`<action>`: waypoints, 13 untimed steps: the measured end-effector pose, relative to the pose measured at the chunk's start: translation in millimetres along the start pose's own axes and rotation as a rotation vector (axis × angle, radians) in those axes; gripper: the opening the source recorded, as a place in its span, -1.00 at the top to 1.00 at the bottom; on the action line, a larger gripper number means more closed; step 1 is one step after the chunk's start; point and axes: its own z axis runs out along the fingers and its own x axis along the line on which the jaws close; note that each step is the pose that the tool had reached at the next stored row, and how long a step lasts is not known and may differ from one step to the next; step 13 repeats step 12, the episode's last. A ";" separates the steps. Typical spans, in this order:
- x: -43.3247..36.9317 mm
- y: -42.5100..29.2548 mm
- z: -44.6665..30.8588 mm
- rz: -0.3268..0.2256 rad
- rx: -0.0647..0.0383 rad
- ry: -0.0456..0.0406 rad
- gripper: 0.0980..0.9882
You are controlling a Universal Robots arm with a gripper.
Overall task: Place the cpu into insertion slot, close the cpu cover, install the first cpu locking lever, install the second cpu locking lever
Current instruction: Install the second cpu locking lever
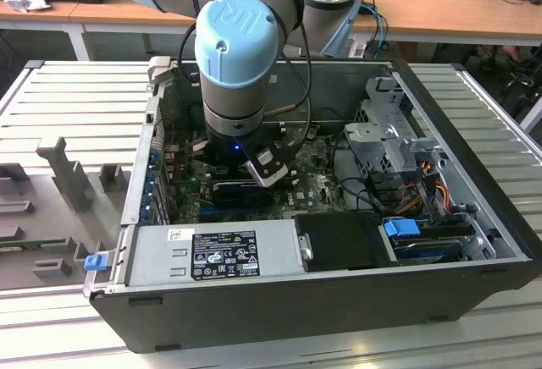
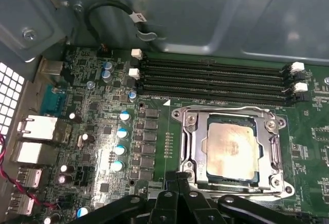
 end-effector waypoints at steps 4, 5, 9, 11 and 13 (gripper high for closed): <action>-0.4 8.4 -23.5 0.000 -0.001 -0.0002 0.98; -0.5 9.2 -25.7 0.000 -0.001 -0.0001 0.98; -0.8 14.0 -39.4 0.000 -0.001 0.0003 0.98; -0.8 14.6 -40.8 0.000 -0.001 0.0002 0.98; -0.9 14.6 -40.8 0.000 -0.001 0.0003 0.98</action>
